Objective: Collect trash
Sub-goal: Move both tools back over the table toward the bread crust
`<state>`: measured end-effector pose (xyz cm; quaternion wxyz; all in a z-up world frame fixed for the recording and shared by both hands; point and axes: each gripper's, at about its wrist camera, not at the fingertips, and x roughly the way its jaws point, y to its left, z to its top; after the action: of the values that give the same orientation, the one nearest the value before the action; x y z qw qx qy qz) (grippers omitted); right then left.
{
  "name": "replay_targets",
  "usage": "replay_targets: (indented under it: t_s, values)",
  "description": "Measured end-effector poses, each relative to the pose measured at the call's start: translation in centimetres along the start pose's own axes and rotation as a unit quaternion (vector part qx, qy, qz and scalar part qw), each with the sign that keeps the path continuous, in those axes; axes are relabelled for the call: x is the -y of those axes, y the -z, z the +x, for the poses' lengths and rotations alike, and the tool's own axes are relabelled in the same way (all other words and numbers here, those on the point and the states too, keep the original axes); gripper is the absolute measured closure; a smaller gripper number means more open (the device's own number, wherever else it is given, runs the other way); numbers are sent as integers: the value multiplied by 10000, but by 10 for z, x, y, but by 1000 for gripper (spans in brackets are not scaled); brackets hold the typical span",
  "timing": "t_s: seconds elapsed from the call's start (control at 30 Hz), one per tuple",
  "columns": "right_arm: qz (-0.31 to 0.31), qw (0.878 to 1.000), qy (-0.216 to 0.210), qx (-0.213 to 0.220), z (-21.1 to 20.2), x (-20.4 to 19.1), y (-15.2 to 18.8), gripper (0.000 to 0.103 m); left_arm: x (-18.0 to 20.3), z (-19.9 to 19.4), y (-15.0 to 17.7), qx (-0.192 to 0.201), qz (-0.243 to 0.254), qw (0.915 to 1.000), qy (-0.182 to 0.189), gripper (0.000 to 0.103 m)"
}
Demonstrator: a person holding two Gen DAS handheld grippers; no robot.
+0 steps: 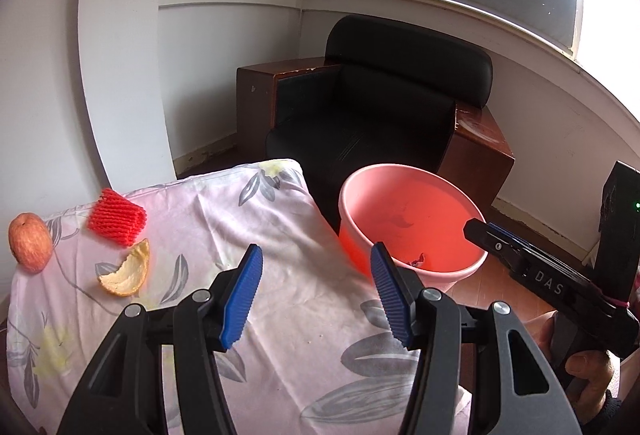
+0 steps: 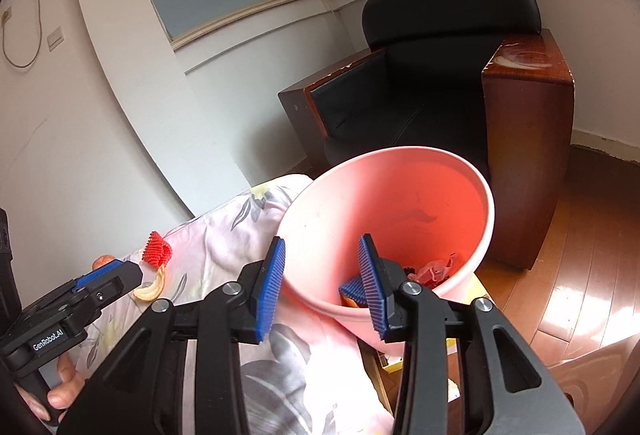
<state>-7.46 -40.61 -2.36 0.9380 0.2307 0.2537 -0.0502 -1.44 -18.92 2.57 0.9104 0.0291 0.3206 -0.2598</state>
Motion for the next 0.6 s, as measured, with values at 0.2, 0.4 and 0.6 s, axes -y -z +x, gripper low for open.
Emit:
replay_targets:
  t_s: [0.2,0.4,0.6]
  values:
    - [-226,9996,-185,-55,1,-26,9,64,-20,-16,9,126,-56,9997,-202,48]
    - [-423,9984,-377,-90,3,-49,16,64,-49,-31,18,211,-306,9984,-426,48]
    - [-607,9961,-585,-258,15,-75,26,64,-86,-45,31,230,-614,9952,-720,48]
